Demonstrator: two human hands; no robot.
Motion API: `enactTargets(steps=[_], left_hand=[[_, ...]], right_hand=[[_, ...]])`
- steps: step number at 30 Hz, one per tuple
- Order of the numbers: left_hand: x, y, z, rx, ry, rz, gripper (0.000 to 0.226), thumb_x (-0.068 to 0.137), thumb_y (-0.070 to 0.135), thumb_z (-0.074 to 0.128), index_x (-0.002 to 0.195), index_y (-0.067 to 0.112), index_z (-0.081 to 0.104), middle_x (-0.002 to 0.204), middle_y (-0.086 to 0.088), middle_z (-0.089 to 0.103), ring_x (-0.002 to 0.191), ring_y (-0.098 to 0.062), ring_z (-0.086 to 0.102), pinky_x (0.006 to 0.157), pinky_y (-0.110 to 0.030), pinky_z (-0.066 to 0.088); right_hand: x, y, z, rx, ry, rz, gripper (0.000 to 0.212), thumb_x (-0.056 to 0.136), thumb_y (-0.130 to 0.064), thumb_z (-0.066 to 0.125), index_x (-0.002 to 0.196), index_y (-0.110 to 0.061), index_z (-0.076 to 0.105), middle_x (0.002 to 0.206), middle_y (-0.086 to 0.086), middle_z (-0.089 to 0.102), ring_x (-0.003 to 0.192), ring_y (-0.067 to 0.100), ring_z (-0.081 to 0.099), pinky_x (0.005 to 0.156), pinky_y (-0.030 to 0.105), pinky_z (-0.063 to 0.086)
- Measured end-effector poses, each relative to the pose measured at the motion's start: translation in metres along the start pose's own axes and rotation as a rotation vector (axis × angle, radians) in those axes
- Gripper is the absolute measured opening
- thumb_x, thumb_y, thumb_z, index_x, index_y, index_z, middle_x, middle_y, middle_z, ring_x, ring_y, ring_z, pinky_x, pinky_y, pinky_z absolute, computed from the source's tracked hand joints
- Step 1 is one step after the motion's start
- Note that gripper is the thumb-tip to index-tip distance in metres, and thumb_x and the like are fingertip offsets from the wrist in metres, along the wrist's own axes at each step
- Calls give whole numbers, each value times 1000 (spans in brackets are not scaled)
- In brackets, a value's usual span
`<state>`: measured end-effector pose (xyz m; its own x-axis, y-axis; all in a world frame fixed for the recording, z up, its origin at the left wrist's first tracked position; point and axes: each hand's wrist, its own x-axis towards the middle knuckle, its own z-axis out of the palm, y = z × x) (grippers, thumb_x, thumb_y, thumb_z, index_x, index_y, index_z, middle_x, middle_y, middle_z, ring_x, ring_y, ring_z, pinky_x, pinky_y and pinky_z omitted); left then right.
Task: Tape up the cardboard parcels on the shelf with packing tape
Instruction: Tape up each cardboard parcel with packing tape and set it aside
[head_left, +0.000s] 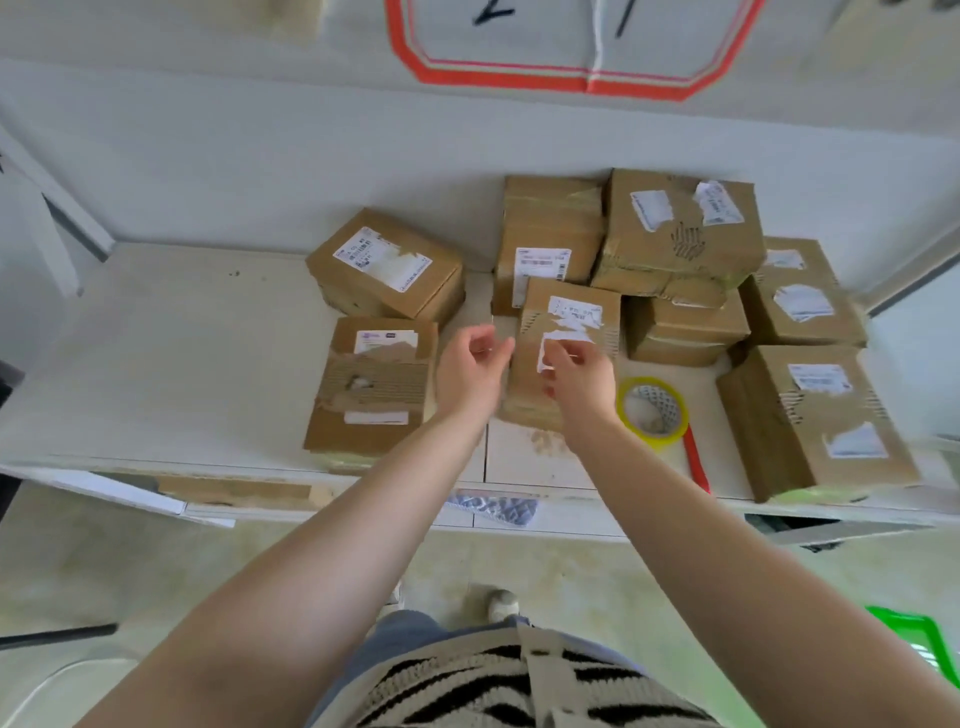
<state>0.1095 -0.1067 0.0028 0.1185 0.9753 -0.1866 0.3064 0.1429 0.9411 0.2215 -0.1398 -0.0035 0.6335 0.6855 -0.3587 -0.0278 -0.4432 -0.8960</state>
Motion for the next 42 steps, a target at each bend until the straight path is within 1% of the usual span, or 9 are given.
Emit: enactTargets(steps=[3, 8, 14, 17, 21, 24, 26, 31, 42], left_hand=[[-3, 14, 49, -28, -76, -47, 29, 96, 29, 62, 122, 16, 62, 110, 10, 59, 102, -6, 53, 86, -21, 38], [-10, 16, 113, 32, -199, -60, 19, 94, 23, 66, 111, 15, 67, 105, 7, 63, 100, -10, 58, 79, -19, 41], [-14, 4, 138, 133, -198, -65, 17, 94, 20, 65, 110, 14, 68, 99, 7, 62, 88, -7, 55, 70, -16, 39], [-10, 1, 138, 132, -185, -70, 9, 93, 19, 65, 103, 19, 67, 94, 8, 64, 87, -14, 62, 84, -28, 53], [-9, 4, 135, 150, -208, -70, 9, 93, 18, 66, 102, 18, 68, 96, 3, 67, 97, -20, 66, 93, -43, 54], [-9, 8, 130, 141, -212, -39, 16, 93, 19, 66, 109, 16, 68, 97, 7, 64, 100, -18, 64, 90, -32, 54], [-10, 14, 127, 162, -241, 2, 25, 94, 23, 66, 118, 15, 66, 106, 8, 63, 102, -12, 60, 81, -16, 46], [-10, 37, 115, 58, -371, 105, 52, 90, 31, 70, 138, 16, 55, 128, 5, 59, 111, -7, 55, 93, -19, 42], [-2, 48, 43, 12, 14, 293, 16, 81, 26, 81, 92, 22, 70, 96, 10, 71, 93, -5, 66, 78, -14, 49]], right_hand=[[18, 14, -46, 12, 95, 4, 7, 91, -32, 65, 86, -29, 60, 96, 2, 70, 92, 24, 66, 86, 42, 56], [39, 57, -102, -34, 194, 94, 23, 89, -31, 66, 106, -15, 66, 93, 0, 67, 88, 22, 63, 83, 39, 56], [61, 97, -127, -354, 92, 42, 28, 87, -36, 69, 112, -22, 69, 107, 0, 71, 108, 27, 59, 86, 32, 47], [69, 110, -130, -594, 0, -19, 33, 85, -36, 72, 116, -24, 69, 110, 0, 71, 124, 28, 45, 93, 34, 45], [68, 105, -130, -840, -58, -113, 20, 91, -36, 66, 103, -22, 74, 94, 5, 71, 128, 30, 38, 75, 35, 49], [63, 85, -135, -776, 26, -194, 20, 95, -31, 60, 97, -16, 74, 77, 2, 58, 115, 32, 45, 67, 35, 45], [58, 67, -143, -648, 102, -249, 23, 97, -30, 58, 98, -14, 74, 84, 6, 67, 109, 32, 46, 65, 33, 37], [39, 22, -155, -417, 70, -467, 17, 93, -27, 65, 100, -15, 75, 87, -6, 65, 100, 30, 56, 78, 37, 45], [19, -27, -95, -331, -100, -586, 7, 93, -28, 64, 87, -32, 65, 80, -14, 62, 95, 33, 59, 81, 43, 50]])
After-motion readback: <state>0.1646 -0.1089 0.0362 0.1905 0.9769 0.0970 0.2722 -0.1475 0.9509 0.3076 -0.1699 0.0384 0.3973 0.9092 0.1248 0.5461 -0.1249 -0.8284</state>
